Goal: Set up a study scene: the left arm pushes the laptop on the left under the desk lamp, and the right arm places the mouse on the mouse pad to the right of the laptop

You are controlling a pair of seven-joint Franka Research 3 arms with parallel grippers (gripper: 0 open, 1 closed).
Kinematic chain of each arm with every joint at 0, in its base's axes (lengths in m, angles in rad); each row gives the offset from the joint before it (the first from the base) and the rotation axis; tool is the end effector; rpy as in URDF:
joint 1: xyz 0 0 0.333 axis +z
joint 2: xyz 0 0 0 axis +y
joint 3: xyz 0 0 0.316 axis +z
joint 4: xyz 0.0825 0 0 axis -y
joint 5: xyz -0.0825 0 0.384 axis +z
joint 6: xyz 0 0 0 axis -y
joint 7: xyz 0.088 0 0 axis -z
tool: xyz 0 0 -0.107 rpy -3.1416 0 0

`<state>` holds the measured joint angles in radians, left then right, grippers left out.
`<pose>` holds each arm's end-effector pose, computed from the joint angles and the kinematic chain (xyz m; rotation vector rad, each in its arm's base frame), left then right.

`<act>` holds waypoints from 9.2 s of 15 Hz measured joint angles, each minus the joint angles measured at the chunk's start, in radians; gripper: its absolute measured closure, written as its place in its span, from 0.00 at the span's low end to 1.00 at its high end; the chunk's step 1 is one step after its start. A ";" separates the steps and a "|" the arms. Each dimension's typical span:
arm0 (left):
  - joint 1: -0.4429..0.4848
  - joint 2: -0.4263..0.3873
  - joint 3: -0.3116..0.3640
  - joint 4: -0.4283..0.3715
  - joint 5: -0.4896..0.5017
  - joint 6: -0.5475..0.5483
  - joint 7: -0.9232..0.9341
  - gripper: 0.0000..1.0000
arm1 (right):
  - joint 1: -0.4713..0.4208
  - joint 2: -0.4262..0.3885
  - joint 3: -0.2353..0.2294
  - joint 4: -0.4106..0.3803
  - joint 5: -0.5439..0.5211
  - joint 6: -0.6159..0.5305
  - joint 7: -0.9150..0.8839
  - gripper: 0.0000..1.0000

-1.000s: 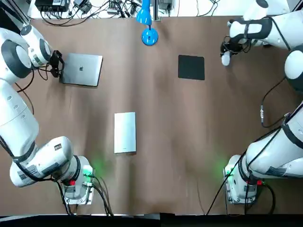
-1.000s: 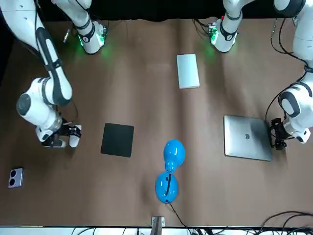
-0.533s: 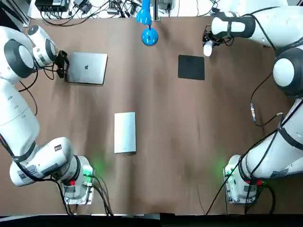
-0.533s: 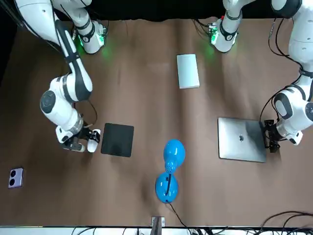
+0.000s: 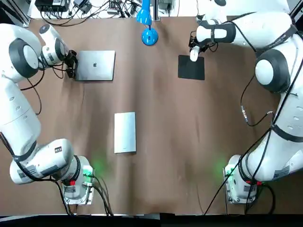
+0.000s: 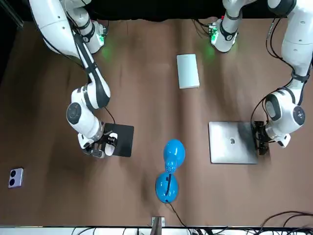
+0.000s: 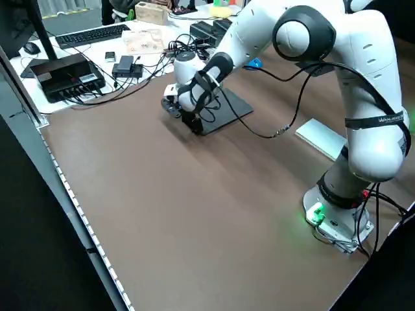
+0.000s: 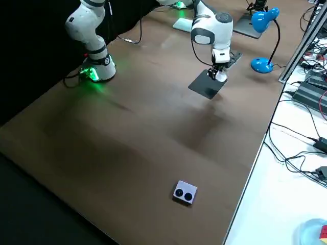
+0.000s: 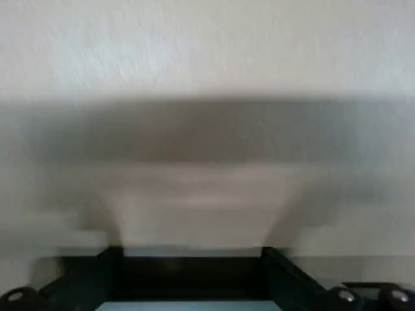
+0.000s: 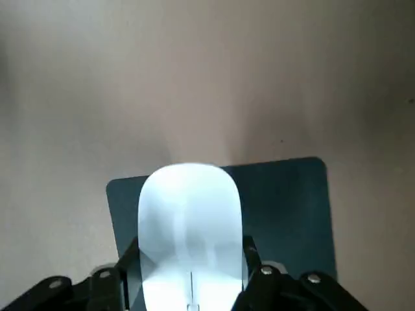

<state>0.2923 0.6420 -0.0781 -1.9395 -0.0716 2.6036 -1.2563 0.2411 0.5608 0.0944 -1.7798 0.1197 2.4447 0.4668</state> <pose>0.6051 0.1343 0.1512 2.1867 2.1366 -0.0337 0.6343 0.2154 0.2529 -2.9587 0.3511 -0.0676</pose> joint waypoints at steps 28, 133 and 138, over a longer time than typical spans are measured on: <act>-0.467 0.000 -0.031 -0.011 -0.024 -0.004 -0.467 0.00 | 0.032 0.102 -0.010 -0.019 -0.113 0.062 0.012 0.37; -0.272 -0.574 0.050 0.459 0.038 -0.922 1.267 0.00 | -0.407 -0.298 -0.018 0.394 -0.106 -0.885 -0.455 0.00; -0.271 -0.574 0.050 0.460 0.039 -0.921 1.289 0.00 | -0.407 -0.298 -0.018 0.394 -0.106 -0.885 -0.455 0.00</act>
<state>0.0208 0.0682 -0.0280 -1.4799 -0.0330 1.6825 0.0325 -0.1663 0.2623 0.0767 -1.3854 0.0137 1.5601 0.0120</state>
